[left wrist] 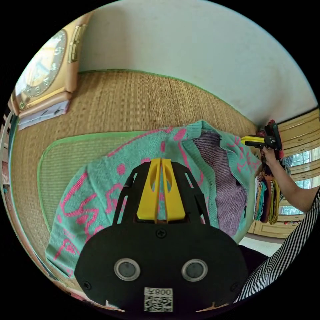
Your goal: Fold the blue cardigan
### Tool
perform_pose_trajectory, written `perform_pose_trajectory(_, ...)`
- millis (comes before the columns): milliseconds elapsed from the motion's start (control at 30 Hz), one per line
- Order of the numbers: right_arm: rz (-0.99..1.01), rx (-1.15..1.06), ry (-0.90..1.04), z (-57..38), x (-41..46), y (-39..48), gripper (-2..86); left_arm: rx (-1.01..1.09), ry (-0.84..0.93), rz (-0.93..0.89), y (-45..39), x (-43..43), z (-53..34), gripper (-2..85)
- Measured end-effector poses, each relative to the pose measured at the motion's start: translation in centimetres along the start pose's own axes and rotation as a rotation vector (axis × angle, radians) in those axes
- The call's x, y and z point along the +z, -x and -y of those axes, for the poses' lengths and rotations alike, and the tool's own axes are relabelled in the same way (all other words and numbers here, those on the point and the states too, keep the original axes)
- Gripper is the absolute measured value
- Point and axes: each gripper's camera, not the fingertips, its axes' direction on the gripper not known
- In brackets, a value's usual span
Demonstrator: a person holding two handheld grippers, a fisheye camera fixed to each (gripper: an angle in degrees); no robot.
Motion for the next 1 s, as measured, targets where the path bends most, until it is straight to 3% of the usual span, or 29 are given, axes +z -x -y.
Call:
perform_pose_trajectory(67,-0.035,-0.018,0.112,1.1,3.3,0.4,5.2,-0.025,0.046,0.053,-0.4,2.2,1.8,0.3)
perform_pose_trajectory(300,0.184,0.163,0.062,-0.5,4.3,-3.5,3.4,-0.087,0.047,0.02,-0.8,4.2,4.1,0.2)
perform_pose_trajectory(433,0.147,0.148,-0.021,-3.5,3.3,-2.3,4.6,0.055,-0.062,-0.116,-4.7,4.1,3.6,0.1)
perform_pose_trajectory(533,0.108,0.167,-0.071,-5.5,3.1,-1.0,4.7,0.095,-0.035,-0.183,-6.7,6.7,5.2,0.2)
perform_pose_trajectory(700,0.117,0.237,-0.105,-8.3,4.2,-0.7,5.9,0.008,0.045,-0.062,-7.1,10.7,8.0,0.3)
perform_pose_trajectory(867,0.251,0.258,-0.135,-14.5,5.1,0.8,6.7,0.08,-0.071,-0.225,-9.5,10.1,5.3,1.7)
perform_pose_trajectory(1000,0.355,0.244,-0.055,-20.7,6.9,4.6,7.2,0.118,0.021,-0.459,-13.1,12.4,2.0,4.9)
